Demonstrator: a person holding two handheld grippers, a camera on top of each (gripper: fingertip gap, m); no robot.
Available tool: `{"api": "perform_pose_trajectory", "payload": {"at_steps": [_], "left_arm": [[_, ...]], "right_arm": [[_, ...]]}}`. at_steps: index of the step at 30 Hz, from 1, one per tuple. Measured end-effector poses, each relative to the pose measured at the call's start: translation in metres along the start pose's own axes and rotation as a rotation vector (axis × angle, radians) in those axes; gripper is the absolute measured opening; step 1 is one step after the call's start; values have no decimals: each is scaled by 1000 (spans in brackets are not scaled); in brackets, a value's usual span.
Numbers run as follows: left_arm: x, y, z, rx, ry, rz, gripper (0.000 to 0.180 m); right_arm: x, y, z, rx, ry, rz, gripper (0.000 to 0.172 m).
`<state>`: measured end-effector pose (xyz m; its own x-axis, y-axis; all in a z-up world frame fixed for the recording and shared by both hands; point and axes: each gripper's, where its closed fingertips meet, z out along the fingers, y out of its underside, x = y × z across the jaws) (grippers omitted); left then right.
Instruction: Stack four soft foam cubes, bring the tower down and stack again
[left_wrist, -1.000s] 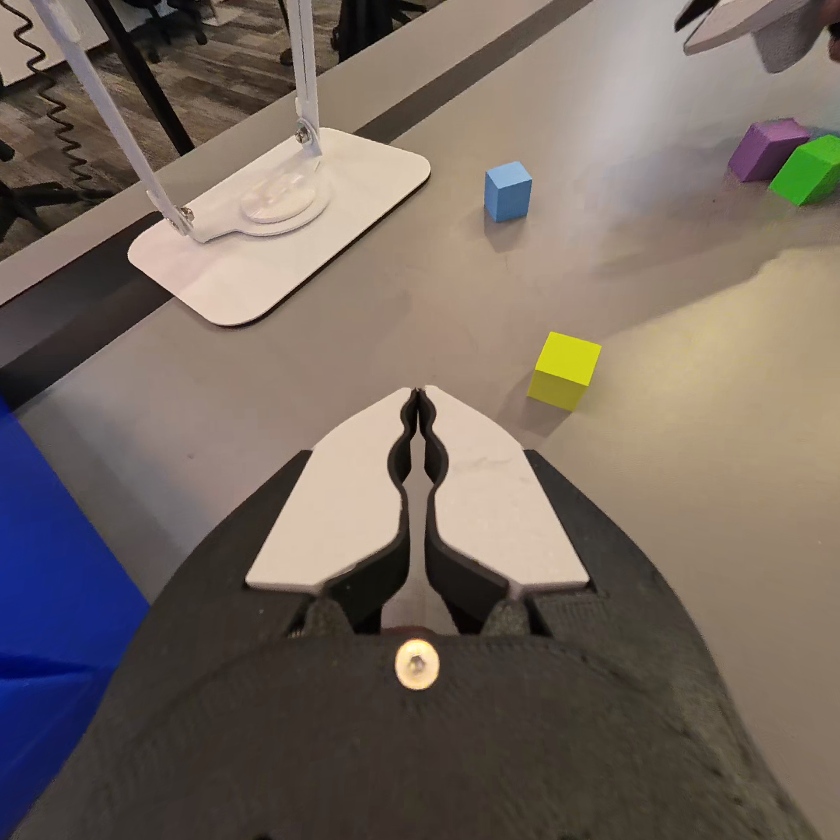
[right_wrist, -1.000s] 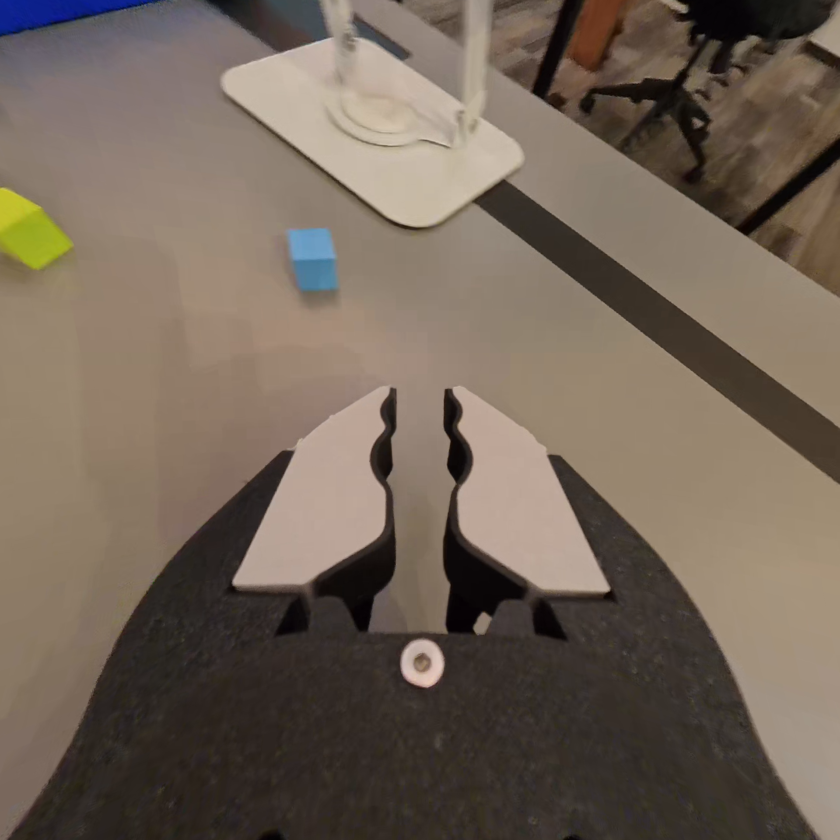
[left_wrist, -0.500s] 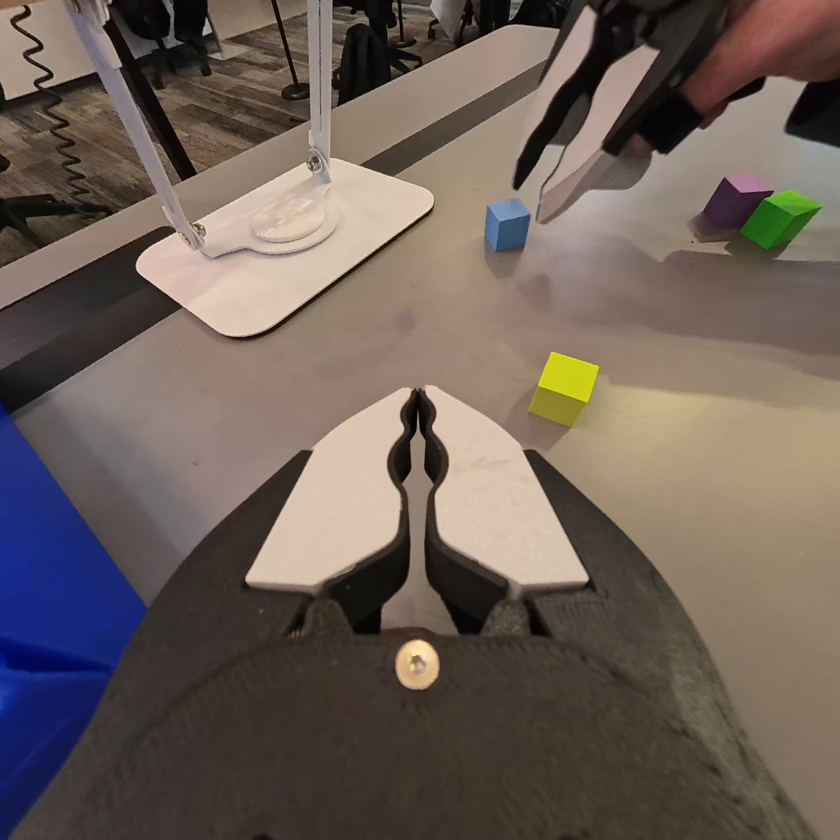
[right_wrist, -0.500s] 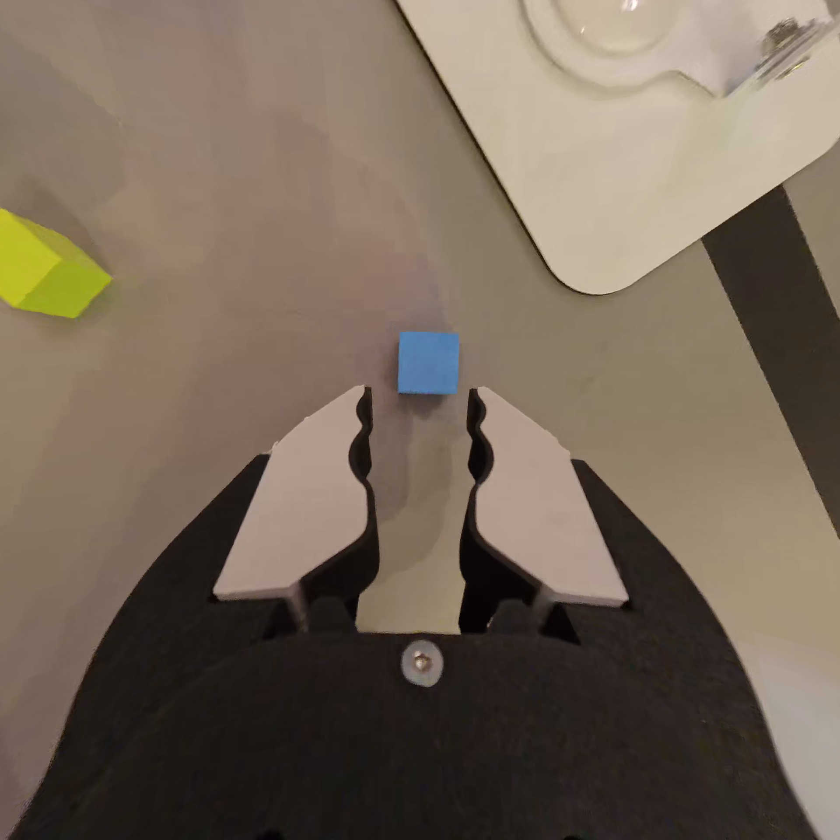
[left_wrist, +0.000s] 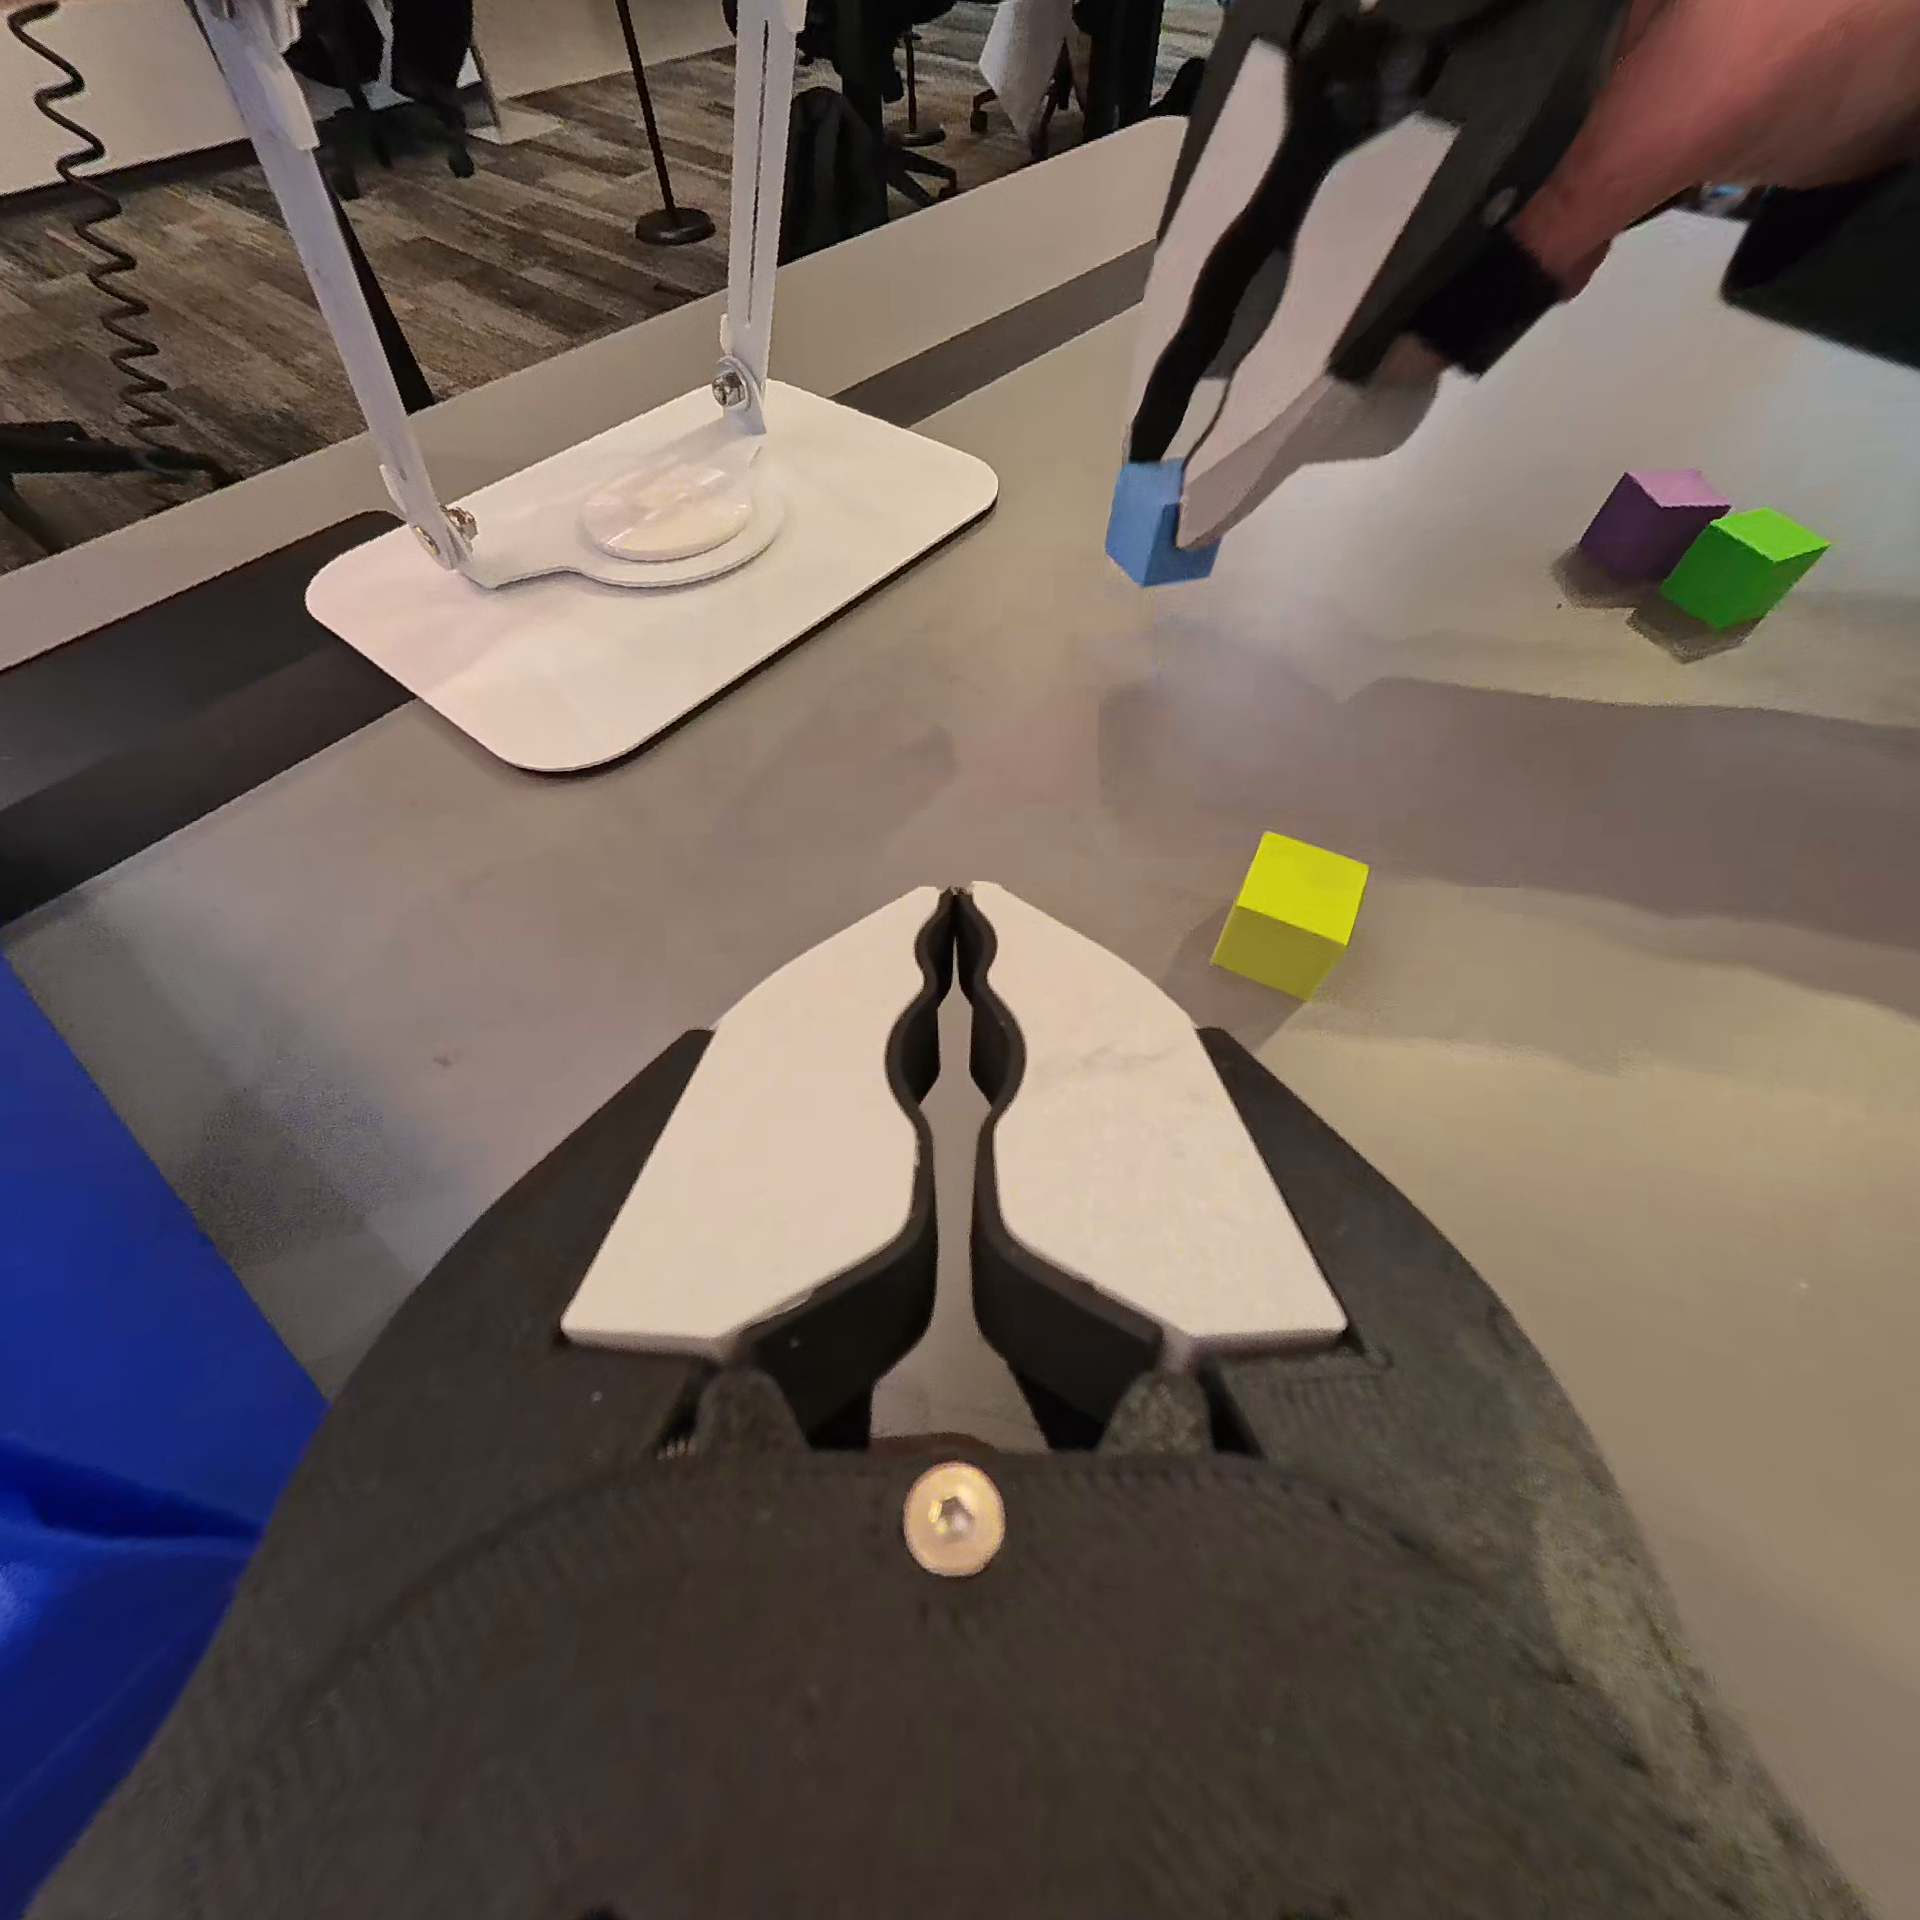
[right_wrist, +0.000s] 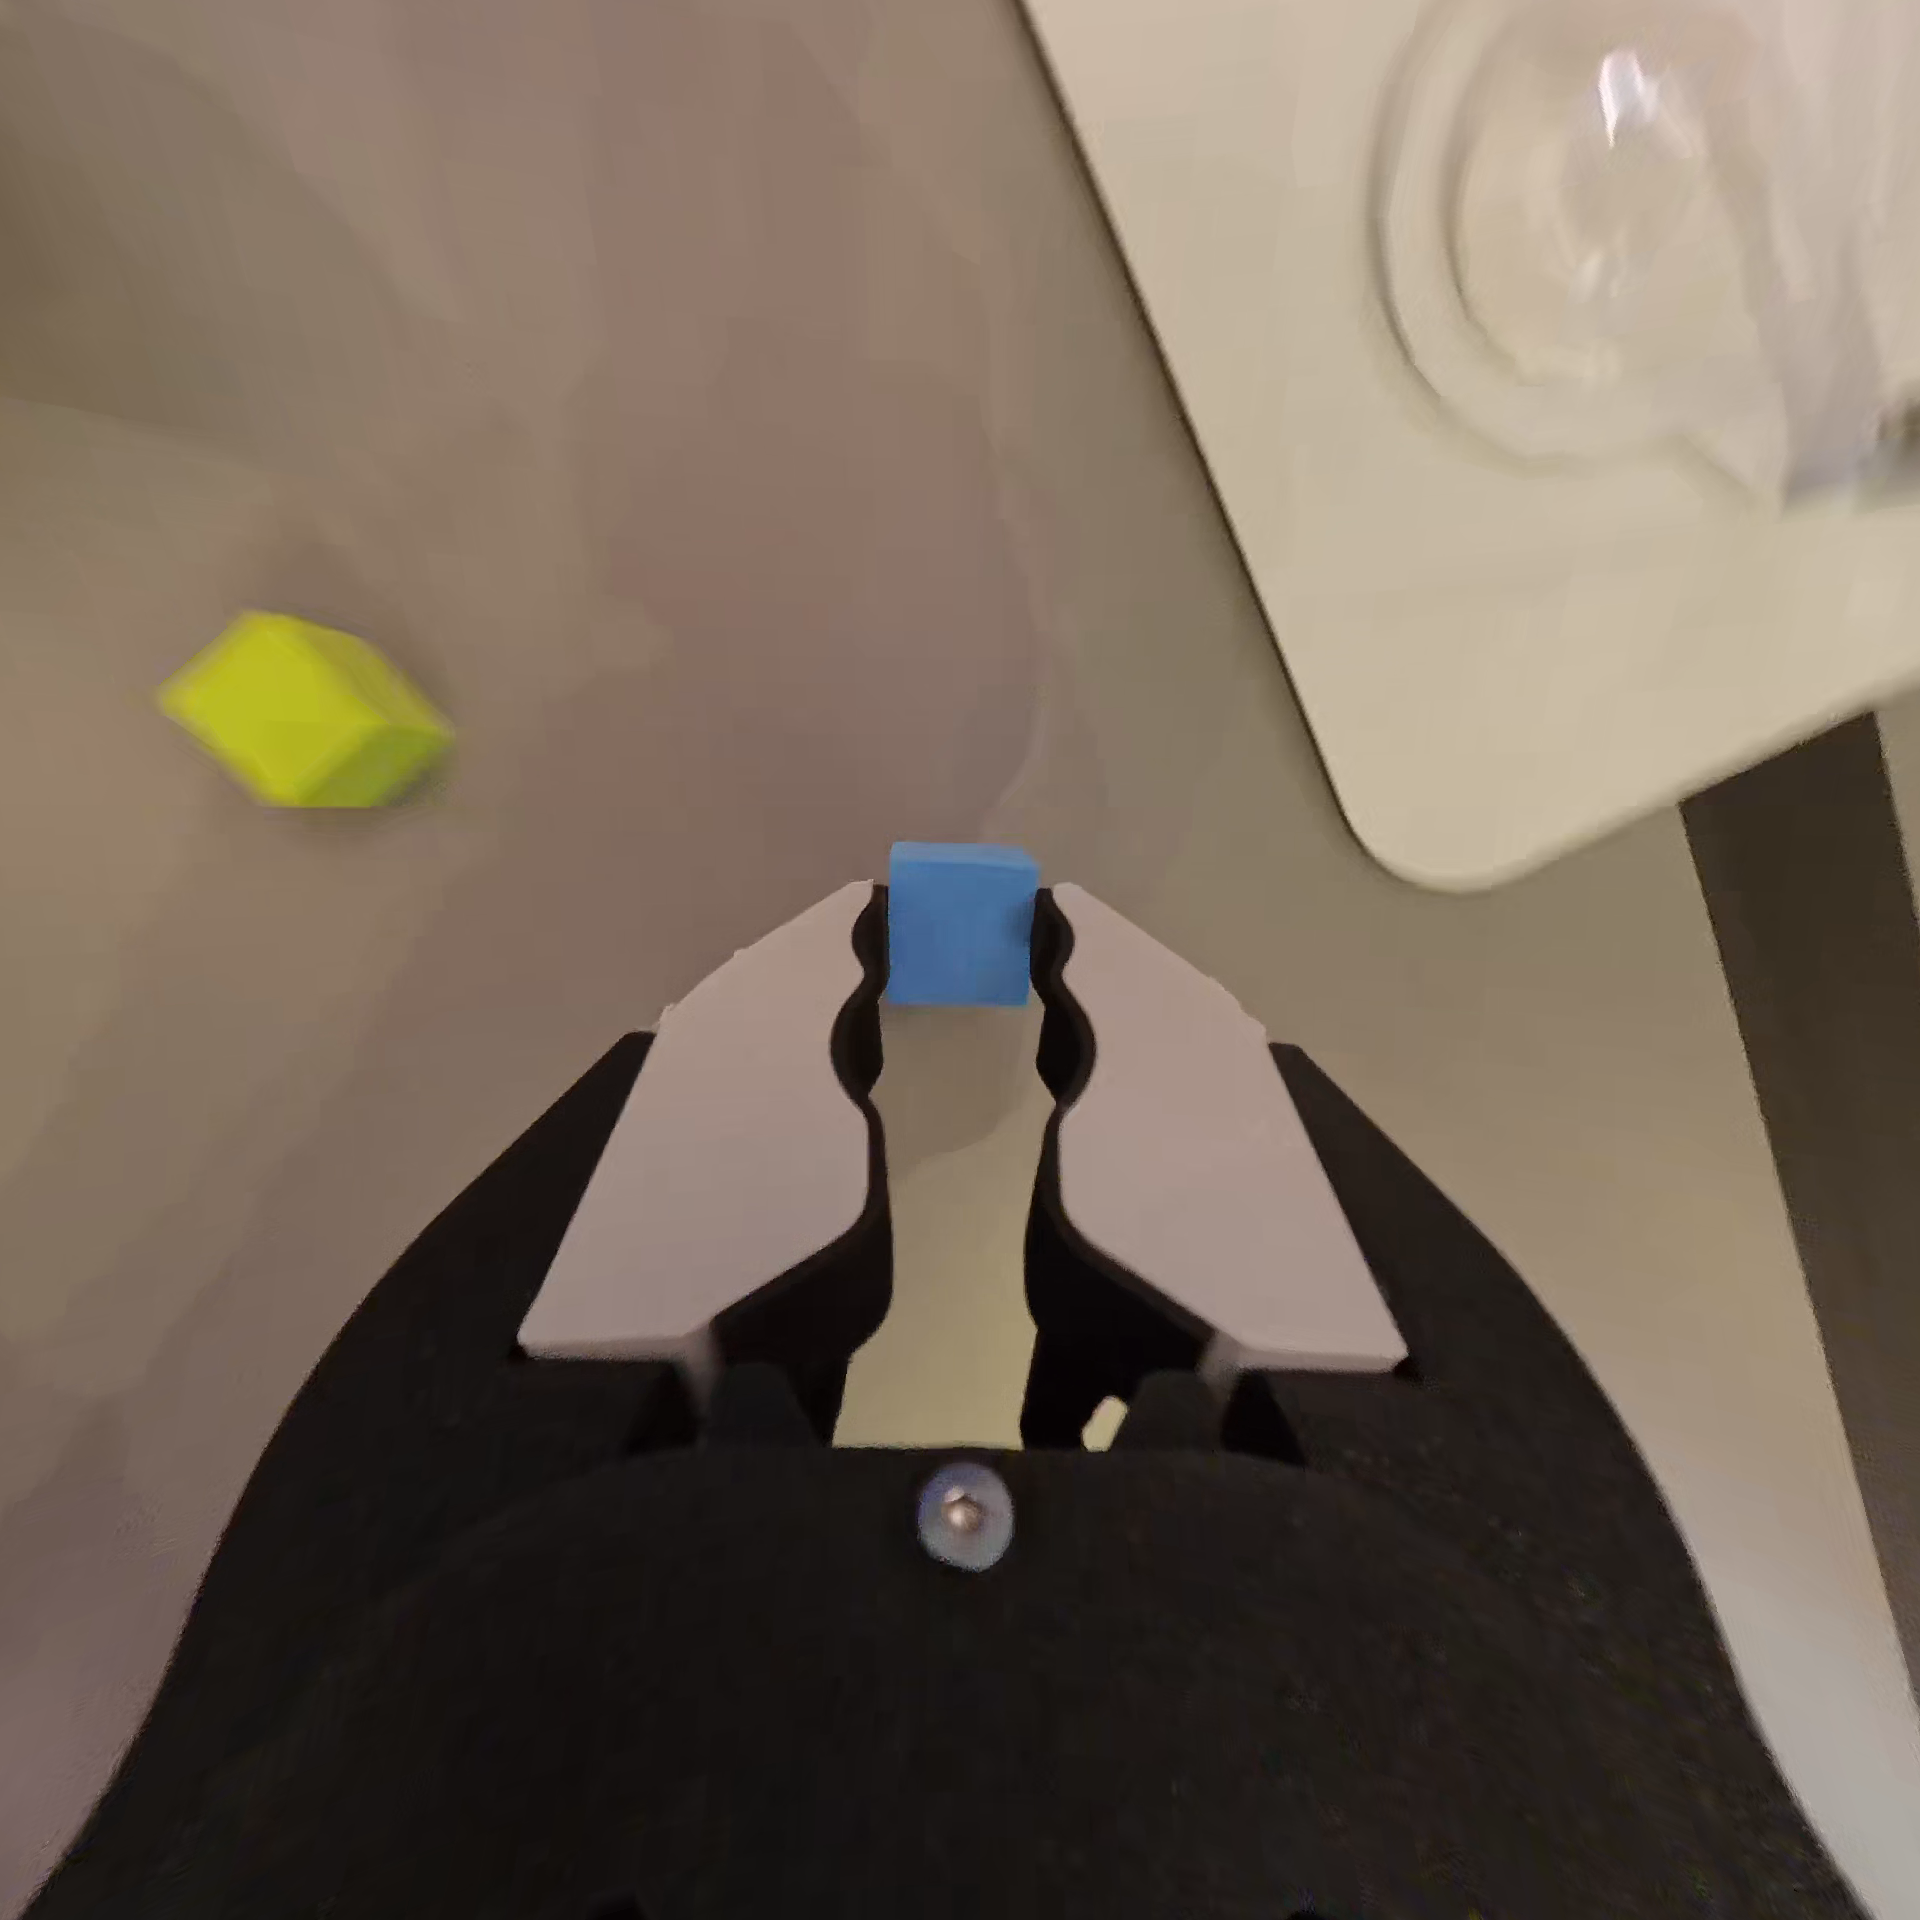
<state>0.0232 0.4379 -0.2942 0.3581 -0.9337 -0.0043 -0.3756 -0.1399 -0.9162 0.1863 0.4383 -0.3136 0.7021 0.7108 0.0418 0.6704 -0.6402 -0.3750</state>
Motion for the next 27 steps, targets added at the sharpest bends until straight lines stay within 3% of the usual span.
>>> {"api": "perform_pose_trajectory", "payload": {"at_steps": [1,5,10,27], "left_arm": [[0,0,0,-3,0,3,0],[0,0,1,-3,1,6,0],[0,-1,0,3,7,-4,0],[3,3,3,-27,23,7,0]], "right_arm": [[-14,-12,-7,42,-28,-60,26],[-72,-44,-24,119,-90,-327,26],[-111,-52,-23,79,-112,-537,26],[-128,-38,4,-16,-201,-670,26]]}}
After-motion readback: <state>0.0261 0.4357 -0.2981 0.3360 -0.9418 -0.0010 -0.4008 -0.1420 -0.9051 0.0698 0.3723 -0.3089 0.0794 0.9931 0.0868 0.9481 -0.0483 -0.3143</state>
